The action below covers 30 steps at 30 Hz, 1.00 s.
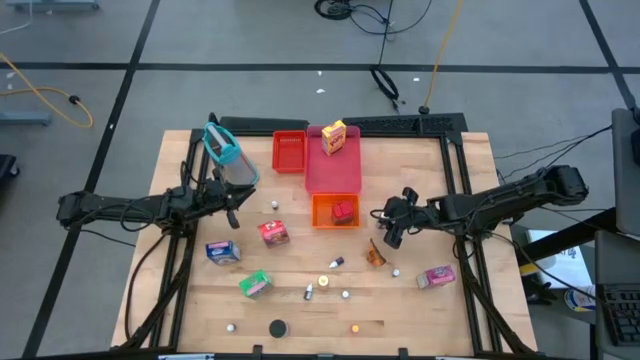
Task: Pick & Place Kitchen Items
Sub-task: Put the black food coloring bottle into the red bin
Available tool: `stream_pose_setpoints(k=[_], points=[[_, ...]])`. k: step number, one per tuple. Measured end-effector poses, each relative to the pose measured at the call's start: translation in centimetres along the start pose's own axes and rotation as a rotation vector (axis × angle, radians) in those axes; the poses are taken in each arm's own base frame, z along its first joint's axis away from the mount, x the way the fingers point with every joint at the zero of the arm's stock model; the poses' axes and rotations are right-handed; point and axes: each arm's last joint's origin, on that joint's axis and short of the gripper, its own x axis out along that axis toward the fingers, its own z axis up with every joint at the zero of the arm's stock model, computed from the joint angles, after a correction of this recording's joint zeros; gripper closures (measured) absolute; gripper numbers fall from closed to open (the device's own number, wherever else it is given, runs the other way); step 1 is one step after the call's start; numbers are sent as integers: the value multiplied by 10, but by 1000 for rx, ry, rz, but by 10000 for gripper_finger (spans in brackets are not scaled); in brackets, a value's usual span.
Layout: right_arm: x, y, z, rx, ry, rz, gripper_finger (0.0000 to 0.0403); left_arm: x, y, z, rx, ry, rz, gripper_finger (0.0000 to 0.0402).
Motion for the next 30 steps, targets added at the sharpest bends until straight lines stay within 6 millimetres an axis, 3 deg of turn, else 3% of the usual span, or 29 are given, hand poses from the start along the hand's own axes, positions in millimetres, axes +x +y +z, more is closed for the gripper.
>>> stream_pose_setpoints(k=[16,23,30], points=[[-11,-6,10,-2,-84,20,260,0,0,0,1,3,1,350],[-33,-15,38,7,-171,6,260,0,0,0,1,3,1,350],[-42,-24,64,-28,-229,-34,260,0,0,0,1,3,1,350]])
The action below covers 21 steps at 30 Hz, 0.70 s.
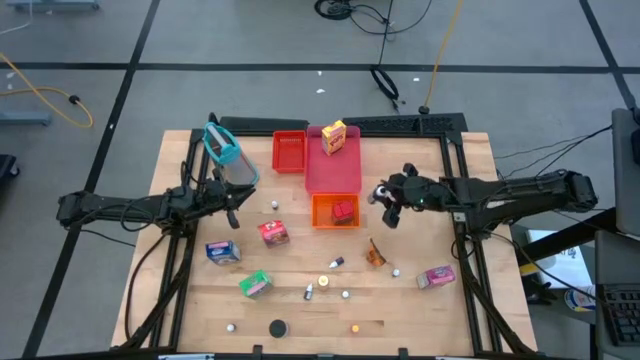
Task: Pick & Place Kitchen Items
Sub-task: Put the black food coloring bottle into the red bin
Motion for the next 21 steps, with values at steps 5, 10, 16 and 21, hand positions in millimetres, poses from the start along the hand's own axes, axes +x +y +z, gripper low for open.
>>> stream_pose_setpoints(k=[5,10,16,21], points=[[-1,-11,15,1,-50,-42,260,0,0,0,0,0,0,350],[9,-18,27,-5,-88,-7,260,0,0,0,0,0,6,350],[35,-29,38,-2,-92,15,260,0,0,0,-1,-2,9,350],[56,-36,59,2,-128,24,260,0,0,0,0,1,17,350]])
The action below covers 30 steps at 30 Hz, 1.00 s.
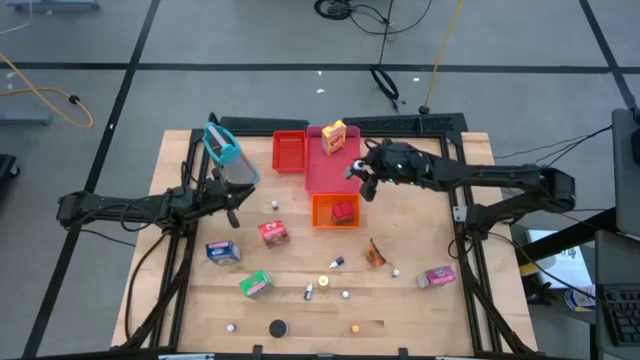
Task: Pick & Place Kitchen Items
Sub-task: Put the black food coloring bottle into the red bin
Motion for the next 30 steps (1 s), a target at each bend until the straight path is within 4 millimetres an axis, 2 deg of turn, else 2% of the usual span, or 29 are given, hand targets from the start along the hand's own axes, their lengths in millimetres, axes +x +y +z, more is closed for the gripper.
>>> stream_pose_setpoints(k=[15,24,30], points=[[71,-6,55,-92,-15,39,260,0,0,0,-5,1,8,350],[109,-21,64,-90,-20,68,260,0,0,0,-9,-5,8,350],[128,-26,66,-85,-39,66,260,0,0,1,-8,-5,9,350]])
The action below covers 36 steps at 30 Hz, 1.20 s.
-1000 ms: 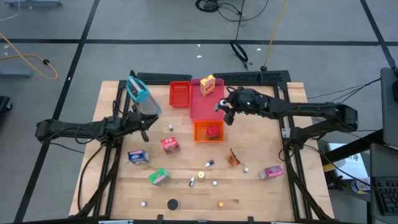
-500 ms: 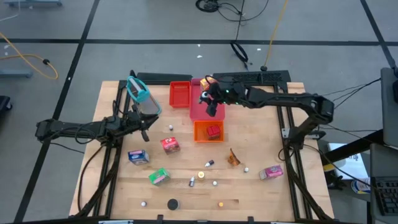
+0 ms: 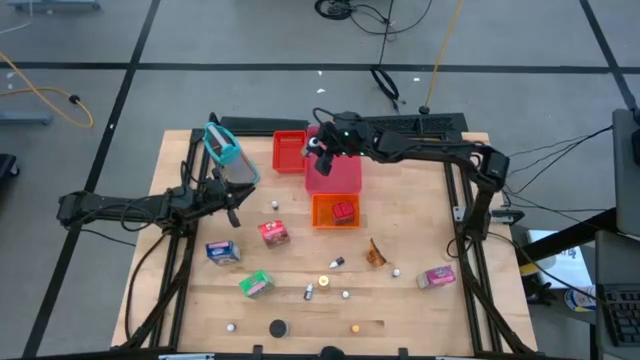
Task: Pick & Place Kitchen Items
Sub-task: Put the black food coloring bottle into the red bin
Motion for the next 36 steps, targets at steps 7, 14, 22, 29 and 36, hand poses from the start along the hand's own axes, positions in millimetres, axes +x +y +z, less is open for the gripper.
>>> stream_pose_setpoints(k=[7,14,22,29,36], points=[[8,-6,-3,6,-13,15,260,0,0,0,-3,-3,7,350],[6,-21,-1,25,-46,0,260,0,0,1,-8,-12,7,350],[6,-25,-2,50,-52,83,260,1,0,9,-72,-84,6,350],[6,-11,0,35,-58,168,260,18,1,13,-58,7,46,350],[7,-3,0,21,-59,188,260,57,-4,42,20,88,52,314]])
